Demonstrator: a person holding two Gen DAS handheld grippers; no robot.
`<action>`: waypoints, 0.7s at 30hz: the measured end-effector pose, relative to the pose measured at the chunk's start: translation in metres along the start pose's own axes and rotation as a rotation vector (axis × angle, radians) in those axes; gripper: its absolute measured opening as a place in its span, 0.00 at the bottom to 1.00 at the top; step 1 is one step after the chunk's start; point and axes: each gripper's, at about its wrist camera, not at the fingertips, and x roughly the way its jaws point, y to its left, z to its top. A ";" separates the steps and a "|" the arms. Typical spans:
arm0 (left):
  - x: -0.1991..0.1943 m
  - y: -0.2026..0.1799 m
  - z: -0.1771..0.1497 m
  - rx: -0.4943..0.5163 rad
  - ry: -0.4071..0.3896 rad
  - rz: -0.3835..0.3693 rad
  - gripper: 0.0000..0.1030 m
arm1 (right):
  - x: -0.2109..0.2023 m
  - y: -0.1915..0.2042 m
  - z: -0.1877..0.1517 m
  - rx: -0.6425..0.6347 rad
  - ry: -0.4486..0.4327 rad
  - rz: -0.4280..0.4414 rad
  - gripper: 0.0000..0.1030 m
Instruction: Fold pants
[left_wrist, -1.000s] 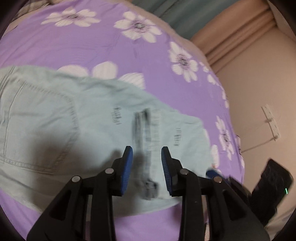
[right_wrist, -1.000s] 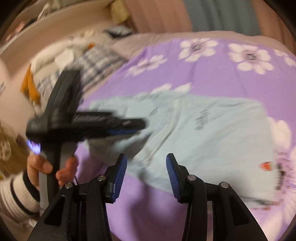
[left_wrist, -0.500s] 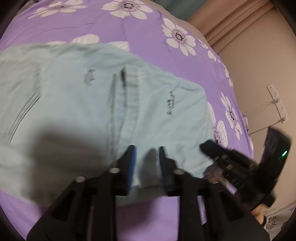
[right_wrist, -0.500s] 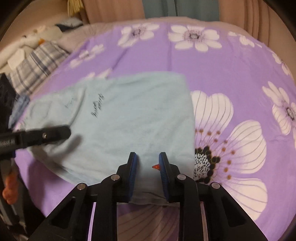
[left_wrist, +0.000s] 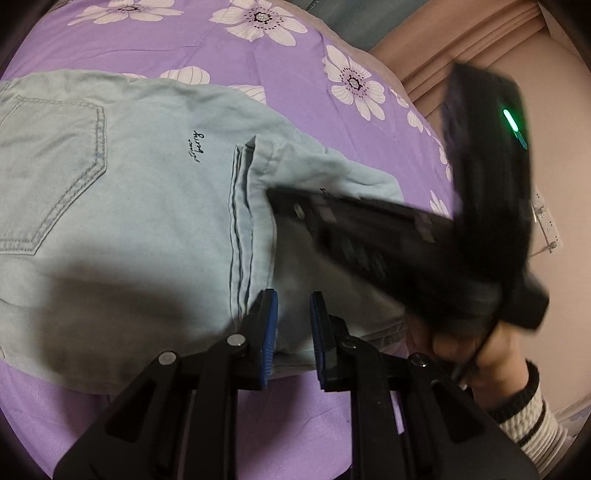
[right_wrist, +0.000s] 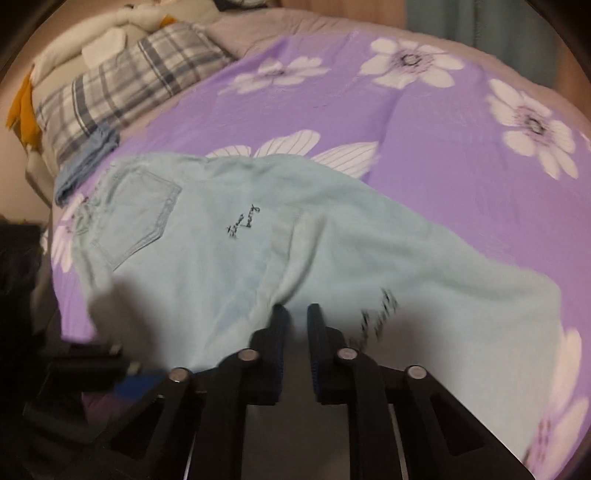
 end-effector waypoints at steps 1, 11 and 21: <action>0.001 -0.001 0.000 0.007 0.000 0.004 0.17 | 0.001 -0.001 0.005 0.011 -0.003 0.008 0.07; -0.004 -0.002 0.000 -0.008 0.010 0.005 0.18 | -0.019 -0.006 0.004 0.089 -0.033 0.058 0.06; -0.005 -0.007 0.001 0.013 0.011 0.021 0.20 | -0.003 0.010 -0.012 0.075 0.001 0.140 0.06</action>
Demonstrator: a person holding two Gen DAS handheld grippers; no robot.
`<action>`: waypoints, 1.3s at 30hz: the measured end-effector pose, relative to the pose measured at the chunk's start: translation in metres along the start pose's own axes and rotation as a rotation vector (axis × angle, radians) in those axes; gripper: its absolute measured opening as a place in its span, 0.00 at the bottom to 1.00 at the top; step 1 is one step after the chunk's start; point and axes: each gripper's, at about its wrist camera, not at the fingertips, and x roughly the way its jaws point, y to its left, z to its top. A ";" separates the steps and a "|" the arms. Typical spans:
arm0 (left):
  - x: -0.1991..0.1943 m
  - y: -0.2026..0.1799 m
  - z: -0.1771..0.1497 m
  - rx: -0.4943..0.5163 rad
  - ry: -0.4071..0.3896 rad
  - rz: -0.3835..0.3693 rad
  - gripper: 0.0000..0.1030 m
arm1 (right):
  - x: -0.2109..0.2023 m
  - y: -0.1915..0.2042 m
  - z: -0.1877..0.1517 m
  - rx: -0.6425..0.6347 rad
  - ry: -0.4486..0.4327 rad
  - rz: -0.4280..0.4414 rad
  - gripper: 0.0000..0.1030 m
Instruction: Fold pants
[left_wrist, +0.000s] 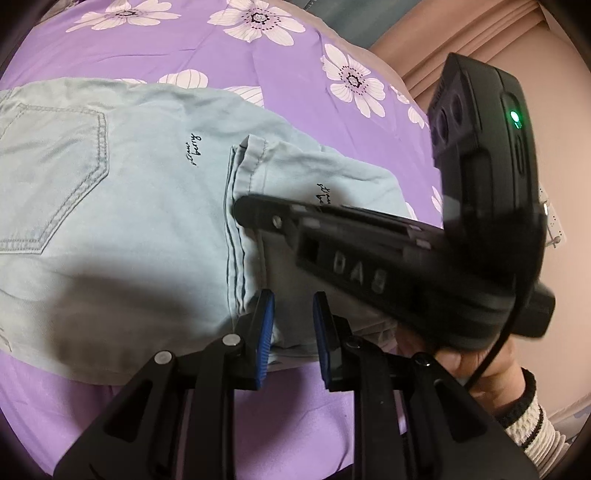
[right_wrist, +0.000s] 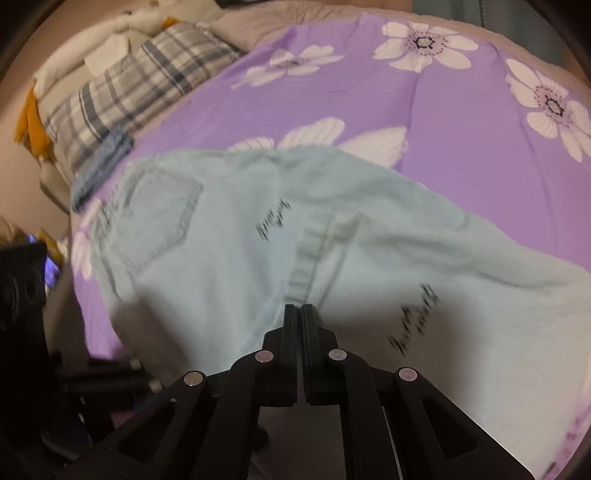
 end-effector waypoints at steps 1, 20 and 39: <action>-0.005 -0.001 -0.002 0.003 -0.002 0.000 0.22 | 0.000 -0.003 0.001 0.030 -0.017 0.036 0.06; -0.137 0.112 -0.043 -0.292 -0.233 0.075 0.47 | -0.022 0.020 -0.034 0.085 -0.023 -0.044 0.06; -0.141 0.195 -0.004 -0.610 -0.395 0.054 0.62 | -0.005 0.054 -0.010 0.038 -0.013 -0.056 0.21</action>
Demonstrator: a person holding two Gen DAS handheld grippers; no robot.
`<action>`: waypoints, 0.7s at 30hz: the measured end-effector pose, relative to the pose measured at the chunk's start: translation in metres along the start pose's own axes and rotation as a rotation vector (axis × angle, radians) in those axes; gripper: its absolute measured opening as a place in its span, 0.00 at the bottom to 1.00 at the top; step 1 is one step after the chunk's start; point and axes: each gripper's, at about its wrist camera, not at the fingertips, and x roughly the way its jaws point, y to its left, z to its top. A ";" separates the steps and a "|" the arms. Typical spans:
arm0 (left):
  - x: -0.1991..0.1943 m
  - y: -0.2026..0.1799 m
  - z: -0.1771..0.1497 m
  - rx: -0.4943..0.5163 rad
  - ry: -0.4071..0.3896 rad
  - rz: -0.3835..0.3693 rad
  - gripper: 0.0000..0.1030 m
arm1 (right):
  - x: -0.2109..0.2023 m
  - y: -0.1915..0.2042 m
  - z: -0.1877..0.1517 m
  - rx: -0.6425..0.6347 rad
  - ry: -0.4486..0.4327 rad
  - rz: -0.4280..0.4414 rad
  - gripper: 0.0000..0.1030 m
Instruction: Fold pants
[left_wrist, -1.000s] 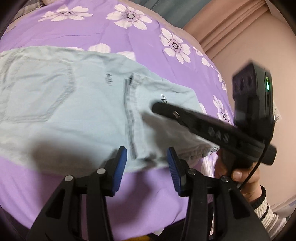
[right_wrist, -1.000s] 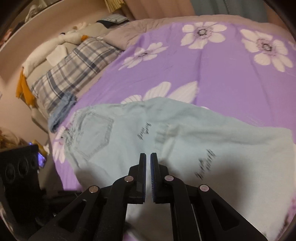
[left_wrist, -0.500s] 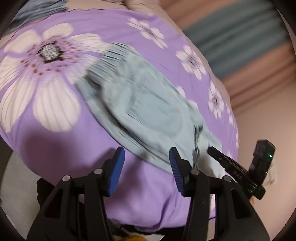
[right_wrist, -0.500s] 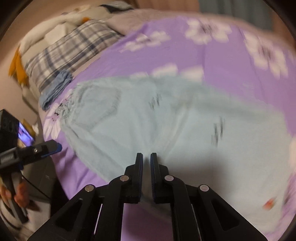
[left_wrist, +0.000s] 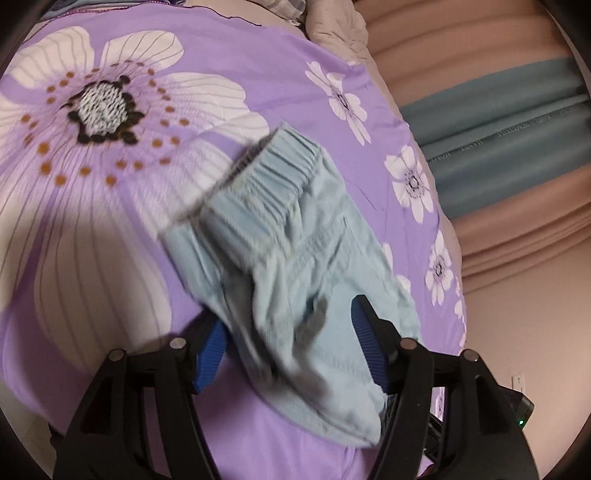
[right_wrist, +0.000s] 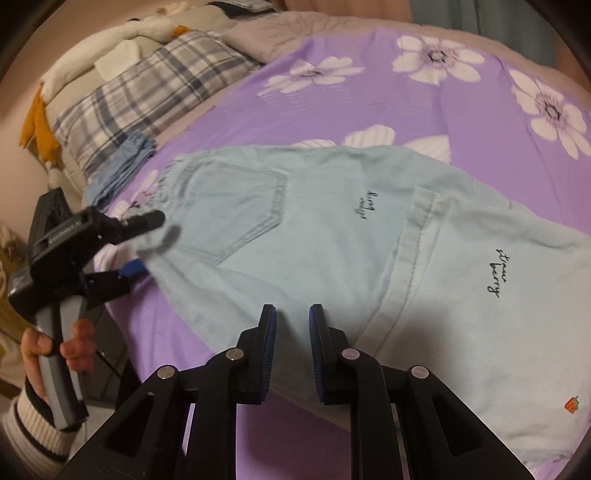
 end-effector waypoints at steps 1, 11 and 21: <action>0.002 0.000 0.004 -0.004 0.004 0.003 0.61 | 0.000 -0.003 0.004 0.015 -0.004 0.000 0.26; 0.013 -0.006 0.012 0.114 0.045 0.108 0.36 | 0.038 -0.033 0.086 0.122 -0.050 -0.167 0.29; 0.019 -0.009 0.013 0.144 0.048 0.114 0.36 | 0.046 -0.033 0.082 0.110 0.038 -0.202 0.28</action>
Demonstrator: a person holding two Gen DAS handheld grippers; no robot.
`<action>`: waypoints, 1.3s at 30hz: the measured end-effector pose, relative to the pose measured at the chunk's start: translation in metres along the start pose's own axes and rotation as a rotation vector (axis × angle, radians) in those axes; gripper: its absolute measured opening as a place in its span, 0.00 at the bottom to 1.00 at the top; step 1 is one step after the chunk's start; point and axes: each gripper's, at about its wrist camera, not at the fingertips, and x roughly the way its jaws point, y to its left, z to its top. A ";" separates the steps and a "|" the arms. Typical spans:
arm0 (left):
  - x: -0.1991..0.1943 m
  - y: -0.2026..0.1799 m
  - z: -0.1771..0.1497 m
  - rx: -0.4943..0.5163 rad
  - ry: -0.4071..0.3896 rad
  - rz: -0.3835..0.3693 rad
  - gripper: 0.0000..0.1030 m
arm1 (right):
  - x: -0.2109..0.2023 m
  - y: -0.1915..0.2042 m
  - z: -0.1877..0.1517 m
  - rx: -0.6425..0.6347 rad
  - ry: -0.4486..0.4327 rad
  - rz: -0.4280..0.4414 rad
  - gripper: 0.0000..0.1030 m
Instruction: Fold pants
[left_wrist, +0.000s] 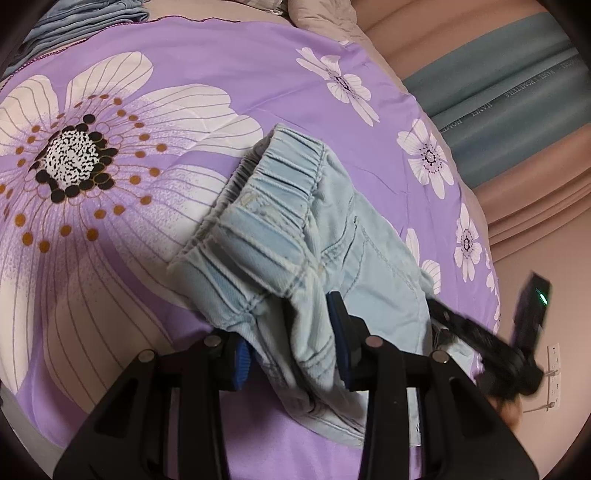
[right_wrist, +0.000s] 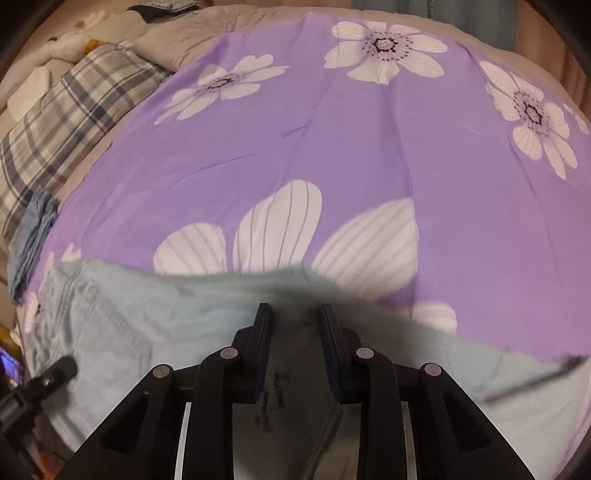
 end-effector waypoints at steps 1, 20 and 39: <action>0.001 0.000 0.000 0.001 0.000 0.000 0.36 | -0.008 0.003 -0.009 -0.007 -0.007 0.017 0.28; -0.052 -0.096 0.002 0.263 -0.136 -0.073 0.25 | -0.067 -0.025 -0.087 0.135 -0.065 0.250 0.34; 0.002 -0.246 -0.082 0.793 -0.038 -0.114 0.27 | -0.103 -0.128 -0.091 0.672 -0.331 0.958 0.78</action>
